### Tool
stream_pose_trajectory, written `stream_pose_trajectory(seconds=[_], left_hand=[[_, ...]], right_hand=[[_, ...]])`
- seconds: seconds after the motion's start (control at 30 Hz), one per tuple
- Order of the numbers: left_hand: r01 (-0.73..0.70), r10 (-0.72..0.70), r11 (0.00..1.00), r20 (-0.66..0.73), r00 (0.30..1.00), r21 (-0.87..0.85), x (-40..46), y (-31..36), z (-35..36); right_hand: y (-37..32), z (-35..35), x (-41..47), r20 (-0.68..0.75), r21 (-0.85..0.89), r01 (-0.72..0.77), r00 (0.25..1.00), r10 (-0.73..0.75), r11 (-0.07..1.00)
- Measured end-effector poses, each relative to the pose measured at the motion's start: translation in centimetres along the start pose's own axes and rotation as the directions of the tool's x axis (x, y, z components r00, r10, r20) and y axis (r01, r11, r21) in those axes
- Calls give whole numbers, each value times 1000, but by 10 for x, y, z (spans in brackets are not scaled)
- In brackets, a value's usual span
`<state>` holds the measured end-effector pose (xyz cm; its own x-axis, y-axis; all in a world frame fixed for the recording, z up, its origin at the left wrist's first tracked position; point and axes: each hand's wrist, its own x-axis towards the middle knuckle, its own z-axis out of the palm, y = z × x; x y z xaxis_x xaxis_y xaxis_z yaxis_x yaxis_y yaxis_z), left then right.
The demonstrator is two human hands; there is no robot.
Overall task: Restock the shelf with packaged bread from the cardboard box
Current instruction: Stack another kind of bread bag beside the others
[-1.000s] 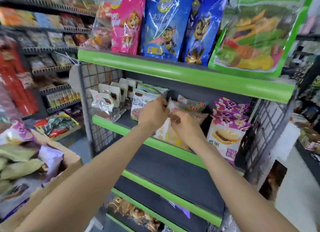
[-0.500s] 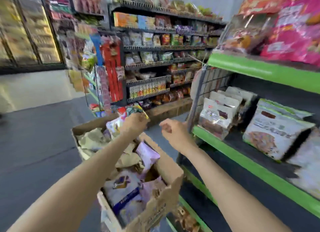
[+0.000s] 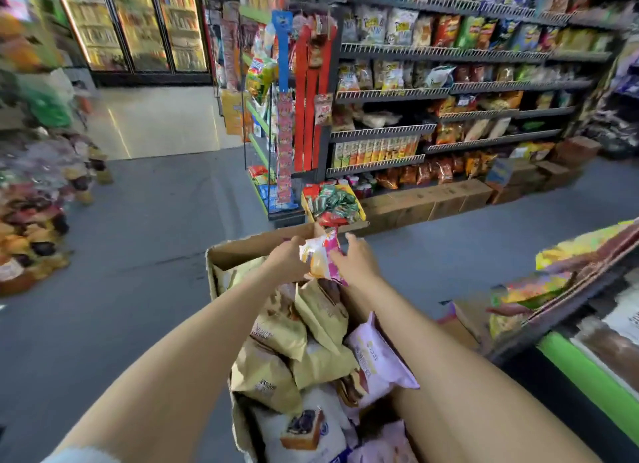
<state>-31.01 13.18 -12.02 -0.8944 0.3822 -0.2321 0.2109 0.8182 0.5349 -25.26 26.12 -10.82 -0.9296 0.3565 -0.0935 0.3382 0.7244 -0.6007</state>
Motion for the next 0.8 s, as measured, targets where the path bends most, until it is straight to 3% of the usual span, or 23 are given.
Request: stream_pose_trajectory(seconds=[0.13, 0.3, 0.4, 0.5, 0.6, 0.7, 0.8], left_hand=[[8, -8, 998, 7, 1000, 70, 32, -8, 4], [3, -9, 990, 43, 999, 139, 53, -12, 10], [-15, 10, 982, 25, 1000, 189, 50, -11, 11], [-39, 63, 973, -98, 993, 228, 31, -6, 4], [-144, 159, 983, -134, 978, 114, -8, 12, -5], [-253, 244, 966, -118, 962, -61, -62, 31, -8], [-321, 305, 919, -100, 947, -230, -122, 51, -1]], right_hand=[[3, 27, 54, 33, -57, -53, 998, 55, 997], [15, 49, 77, -125, 71, -76, 989, 85, 995], [13, 36, 61, -208, 120, 61, 978, -35, 991], [9, 10, 33, -307, 118, 325, 911, -277, 938], [8, -17, -8, -383, 146, 454, 845, -373, 879], [10, -39, -61, -497, 399, 423, 846, -196, 814], [18, -63, -125, -499, 568, 289, 865, 43, 771]])
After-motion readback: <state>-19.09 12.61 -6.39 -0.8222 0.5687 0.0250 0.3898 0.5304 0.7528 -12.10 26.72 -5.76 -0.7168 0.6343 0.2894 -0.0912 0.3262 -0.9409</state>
